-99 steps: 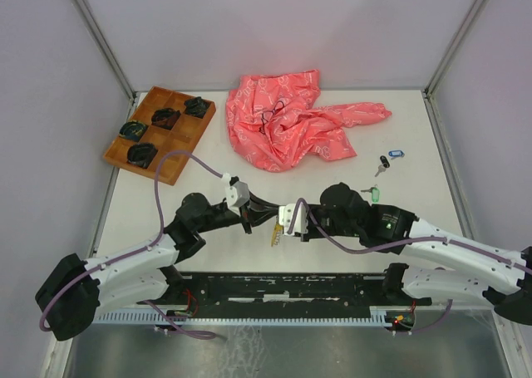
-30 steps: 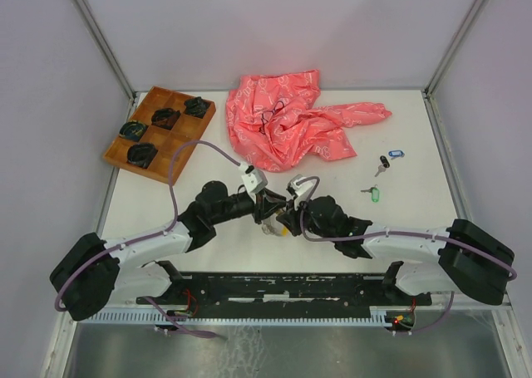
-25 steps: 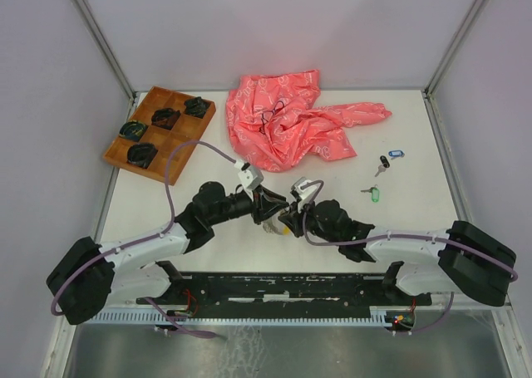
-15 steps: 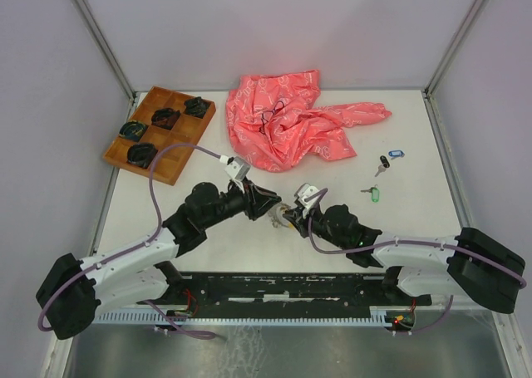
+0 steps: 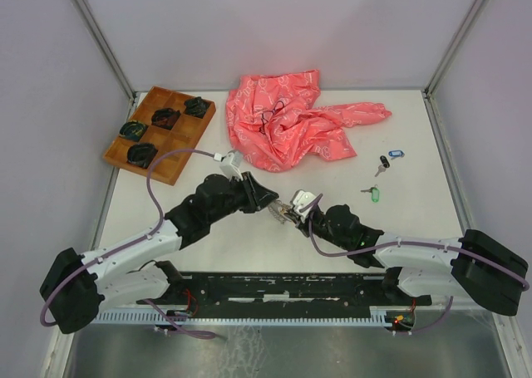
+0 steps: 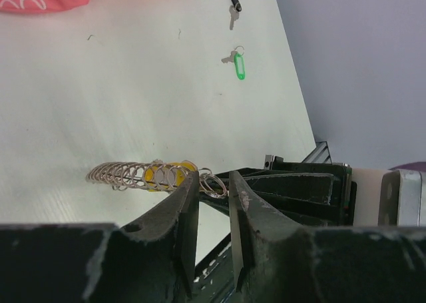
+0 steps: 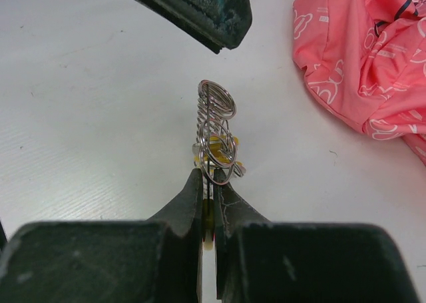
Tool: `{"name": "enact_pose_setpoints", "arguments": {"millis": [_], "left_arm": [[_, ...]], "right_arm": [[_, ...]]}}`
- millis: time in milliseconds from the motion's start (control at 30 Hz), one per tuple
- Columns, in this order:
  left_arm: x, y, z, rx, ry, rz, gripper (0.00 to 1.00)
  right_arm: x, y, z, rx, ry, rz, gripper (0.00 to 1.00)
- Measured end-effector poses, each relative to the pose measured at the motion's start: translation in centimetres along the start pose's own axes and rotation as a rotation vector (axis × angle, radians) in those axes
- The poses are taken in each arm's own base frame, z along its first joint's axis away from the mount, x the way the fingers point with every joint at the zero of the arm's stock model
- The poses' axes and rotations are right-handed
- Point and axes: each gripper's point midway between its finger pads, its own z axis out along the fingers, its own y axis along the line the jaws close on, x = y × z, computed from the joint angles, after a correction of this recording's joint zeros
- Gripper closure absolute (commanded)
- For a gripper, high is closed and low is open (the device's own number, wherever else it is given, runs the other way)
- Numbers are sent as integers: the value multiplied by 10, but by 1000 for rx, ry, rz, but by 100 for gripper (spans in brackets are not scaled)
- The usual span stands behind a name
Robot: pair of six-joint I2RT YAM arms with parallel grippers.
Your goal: Put the keys on the keyring
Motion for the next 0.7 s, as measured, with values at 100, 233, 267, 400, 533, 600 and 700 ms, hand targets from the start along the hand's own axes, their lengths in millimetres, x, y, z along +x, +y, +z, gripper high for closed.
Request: {"name": "enact_pose_setpoints", "arguments": {"millis": [100, 233, 267, 400, 533, 600, 700], "left_arm": [[2, 3, 3, -23, 5, -68, 67], [8, 8, 7, -49, 20, -119, 63], [9, 9, 8, -53, 23, -126, 62], [14, 15, 12, -76, 39, -149, 59], [17, 19, 15, -92, 48, -157, 57], [17, 20, 15, -93, 49, -157, 56], [20, 20, 16, -92, 60, -157, 56]], "right_arm": [[1, 0, 0, -6, 4, -20, 99], [3, 2, 0, -18, 9, -39, 99], [3, 2, 0, -20, 9, -42, 99], [3, 2, -1, -25, 10, -53, 99], [3, 3, -1, -33, 10, -59, 99], [3, 4, -1, -39, 9, -62, 99], [4, 5, -1, -45, 14, -63, 99]]}}
